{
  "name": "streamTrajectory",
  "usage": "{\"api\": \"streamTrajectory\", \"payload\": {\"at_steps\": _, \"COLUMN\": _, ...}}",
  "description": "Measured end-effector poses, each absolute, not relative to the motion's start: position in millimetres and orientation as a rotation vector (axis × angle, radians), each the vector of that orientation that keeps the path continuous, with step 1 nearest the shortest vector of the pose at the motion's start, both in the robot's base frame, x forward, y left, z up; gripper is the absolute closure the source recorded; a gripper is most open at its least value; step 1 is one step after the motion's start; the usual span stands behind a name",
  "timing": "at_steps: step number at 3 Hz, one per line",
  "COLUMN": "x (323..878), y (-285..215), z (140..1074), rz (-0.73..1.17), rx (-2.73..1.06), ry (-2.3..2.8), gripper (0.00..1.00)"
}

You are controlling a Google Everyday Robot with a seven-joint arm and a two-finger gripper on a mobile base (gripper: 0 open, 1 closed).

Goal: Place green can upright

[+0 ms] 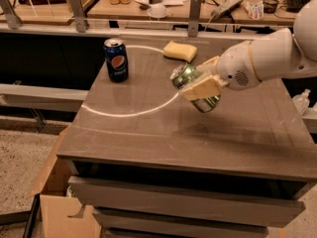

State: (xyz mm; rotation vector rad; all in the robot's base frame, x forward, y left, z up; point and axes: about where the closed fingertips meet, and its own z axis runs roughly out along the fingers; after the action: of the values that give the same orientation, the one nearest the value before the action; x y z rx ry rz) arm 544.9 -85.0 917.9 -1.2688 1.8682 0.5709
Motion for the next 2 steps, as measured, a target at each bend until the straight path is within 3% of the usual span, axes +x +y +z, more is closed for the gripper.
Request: {"api": "streamTrajectory", "payload": {"at_steps": 2, "x": 533.4, "y": -75.0, "z": 915.8, "rz": 0.841, "rx": -1.111, "ry": 1.652, "gripper": 1.00}}
